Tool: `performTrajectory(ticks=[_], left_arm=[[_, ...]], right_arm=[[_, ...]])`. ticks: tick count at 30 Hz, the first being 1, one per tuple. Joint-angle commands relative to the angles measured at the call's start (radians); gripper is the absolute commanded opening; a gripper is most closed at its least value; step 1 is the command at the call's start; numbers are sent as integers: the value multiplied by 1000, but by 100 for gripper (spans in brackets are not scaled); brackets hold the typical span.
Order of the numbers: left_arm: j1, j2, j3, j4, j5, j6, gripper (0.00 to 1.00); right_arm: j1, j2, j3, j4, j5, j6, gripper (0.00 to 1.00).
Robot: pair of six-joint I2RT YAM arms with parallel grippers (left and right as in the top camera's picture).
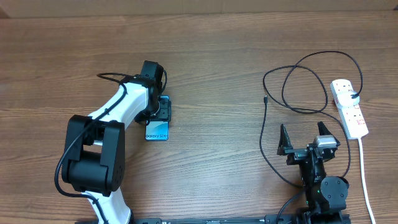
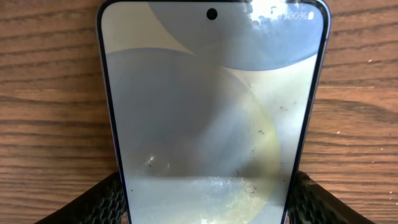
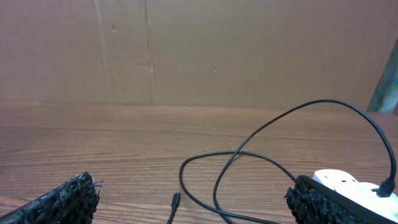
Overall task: Plug charger to phone and switch on socket
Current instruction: 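Lift the phone with the left gripper and tilt it upright toward the right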
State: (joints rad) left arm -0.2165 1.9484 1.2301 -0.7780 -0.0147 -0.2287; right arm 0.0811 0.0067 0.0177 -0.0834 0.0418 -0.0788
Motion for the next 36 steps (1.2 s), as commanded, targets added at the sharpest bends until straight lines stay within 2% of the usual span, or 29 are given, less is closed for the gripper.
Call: performTrajectory(ticks=[1,13,16,28,36], left_arm=[[0,60,-47,-35,15,11,59],[0,60,99,-137,16,11,57],[0,60,125,-161,19,11,53],[0,60,136,-183,51,-8,54],[0,60,201,-282,87,-7,53]], right_arm=[[3,2,-9,3,9,-1,100],[3,2,-9,3,9,-1,100],[3,2,-9,3,9,-1,100],[3,2,-9,3,9,-1,100],[3,2,-9,3,9,-1,100]])
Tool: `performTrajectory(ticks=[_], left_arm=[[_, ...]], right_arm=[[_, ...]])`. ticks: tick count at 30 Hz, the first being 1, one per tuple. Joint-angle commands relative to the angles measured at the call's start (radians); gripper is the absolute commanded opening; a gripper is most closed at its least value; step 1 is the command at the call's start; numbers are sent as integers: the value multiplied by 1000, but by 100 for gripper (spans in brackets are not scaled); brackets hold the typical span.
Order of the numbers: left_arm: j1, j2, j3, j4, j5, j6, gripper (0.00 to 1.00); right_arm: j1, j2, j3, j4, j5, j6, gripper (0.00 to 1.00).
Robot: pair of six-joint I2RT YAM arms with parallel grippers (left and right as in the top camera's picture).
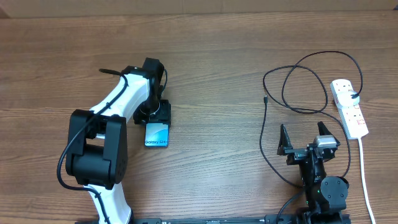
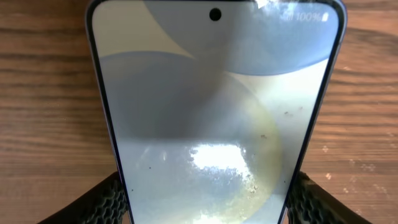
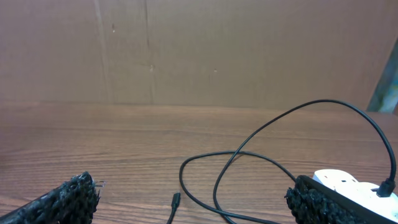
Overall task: Plug charger to phone and switch on socket
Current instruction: 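Lift the phone with the left gripper and tilt it upright toward the right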
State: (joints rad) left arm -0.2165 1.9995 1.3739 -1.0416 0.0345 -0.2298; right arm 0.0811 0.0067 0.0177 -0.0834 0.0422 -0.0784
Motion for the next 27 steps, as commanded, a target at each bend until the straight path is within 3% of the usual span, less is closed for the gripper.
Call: performTrajectory(ticks=[1,11,21,27], left_arm=[[0,8,72,-34,47,-6,53],[0,8,200,-156,257,-39,51],[0,8,212,-201,571,-116,52],[0,8,212,-224,755,-138,47]], right_arm=[[3,2,-9,3,8,-2,100],[3,2,-9,3,8,-2,100],[3,2,-9,3,8,-2,100],[3,2,-10,3,8,-2,100]])
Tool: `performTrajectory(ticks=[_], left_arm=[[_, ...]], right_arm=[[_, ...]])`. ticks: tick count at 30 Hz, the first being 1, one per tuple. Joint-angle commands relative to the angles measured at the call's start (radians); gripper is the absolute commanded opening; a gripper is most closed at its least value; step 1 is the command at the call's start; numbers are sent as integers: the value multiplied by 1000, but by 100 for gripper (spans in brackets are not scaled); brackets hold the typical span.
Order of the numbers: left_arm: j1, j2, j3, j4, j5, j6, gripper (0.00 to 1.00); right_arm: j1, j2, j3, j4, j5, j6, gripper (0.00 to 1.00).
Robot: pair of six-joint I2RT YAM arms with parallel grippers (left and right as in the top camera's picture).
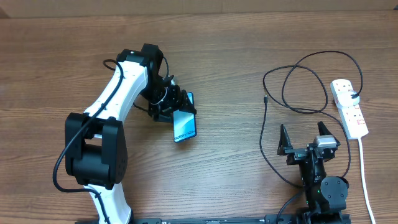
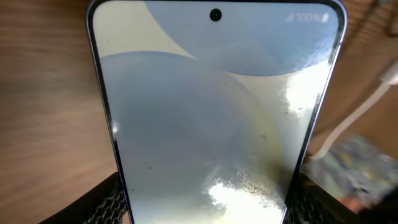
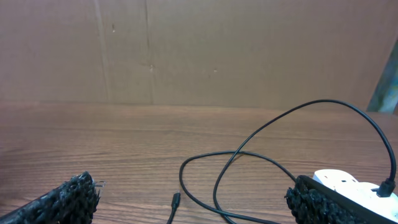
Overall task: Plug charger to phone and switch on socket
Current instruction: 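Lift the phone with the left gripper and tilt it upright toward the right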
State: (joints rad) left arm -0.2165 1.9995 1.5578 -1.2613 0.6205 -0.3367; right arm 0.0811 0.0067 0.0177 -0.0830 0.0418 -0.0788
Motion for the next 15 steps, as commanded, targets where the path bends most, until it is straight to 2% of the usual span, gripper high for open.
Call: performTrajectory(ticks=[1,9,15], left_arm=[[0,8,28,-3,194,-36,47],[-2,8,28,5,371,-71,47],[-2,8,28,5,412,-92,47]], right_arm=[[3,2,-9,3,9,-1,100],[3,2,-9,3,9,-1,100],[3,2,-9,3,9,-1,100]])
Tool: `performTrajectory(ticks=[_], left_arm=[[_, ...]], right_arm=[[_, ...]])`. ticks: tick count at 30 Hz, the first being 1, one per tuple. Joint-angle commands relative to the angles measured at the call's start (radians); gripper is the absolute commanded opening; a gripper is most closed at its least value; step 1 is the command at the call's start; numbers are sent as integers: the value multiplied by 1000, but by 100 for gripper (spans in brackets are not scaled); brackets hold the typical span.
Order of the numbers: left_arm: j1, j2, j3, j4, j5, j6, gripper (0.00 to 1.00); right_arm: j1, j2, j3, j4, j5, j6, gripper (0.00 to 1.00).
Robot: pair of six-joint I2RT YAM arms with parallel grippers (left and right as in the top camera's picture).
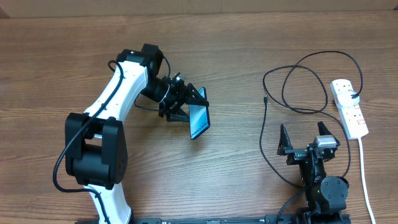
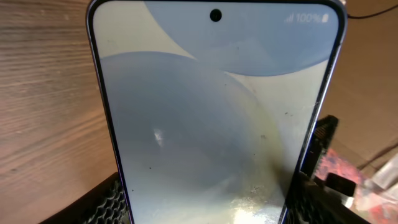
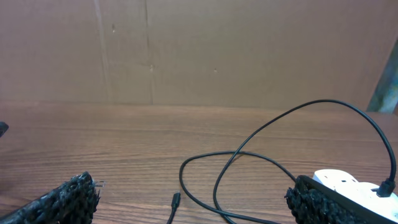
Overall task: Plug charger to phone and switch on socket
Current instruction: 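Lift the phone with the left gripper and tilt it upright toward the right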
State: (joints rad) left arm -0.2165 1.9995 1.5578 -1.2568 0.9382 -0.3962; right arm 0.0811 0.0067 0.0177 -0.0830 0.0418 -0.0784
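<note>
My left gripper is shut on a blue phone, held tilted above the table's middle; in the left wrist view the lit screen fills the frame between both pads. A black charger cable loops at the right, its free plug lying on the wood, also seen ahead of the right wrist. The white socket strip lies at the far right with the cable plugged in. My right gripper stands open near the front, nothing between its fingers.
A white mains lead runs from the strip toward the front edge. A brown cardboard wall stands behind the table. Bare wood lies between the two arms.
The left gripper has carried the phone further right, toward the cable, and tilted it more. The right arm has not moved.
The left gripper was closed round the phone lying flat on the table at the left. It stayed there a moment, then held the phone lifted and shifted right, and now further right and tilted. The right gripper has stayed open and still throughout.
</note>
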Motion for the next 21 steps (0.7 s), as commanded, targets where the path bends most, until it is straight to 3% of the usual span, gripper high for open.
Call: performTrajectory(ticks=[1,21], left_arm=[[-2,8,28,1,107,-32,47],[0,8,28,0,156,-39,45]], right_arm=[[3,2,-10,3,9,-2,100],[3,2,-10,3,9,-2,100]])
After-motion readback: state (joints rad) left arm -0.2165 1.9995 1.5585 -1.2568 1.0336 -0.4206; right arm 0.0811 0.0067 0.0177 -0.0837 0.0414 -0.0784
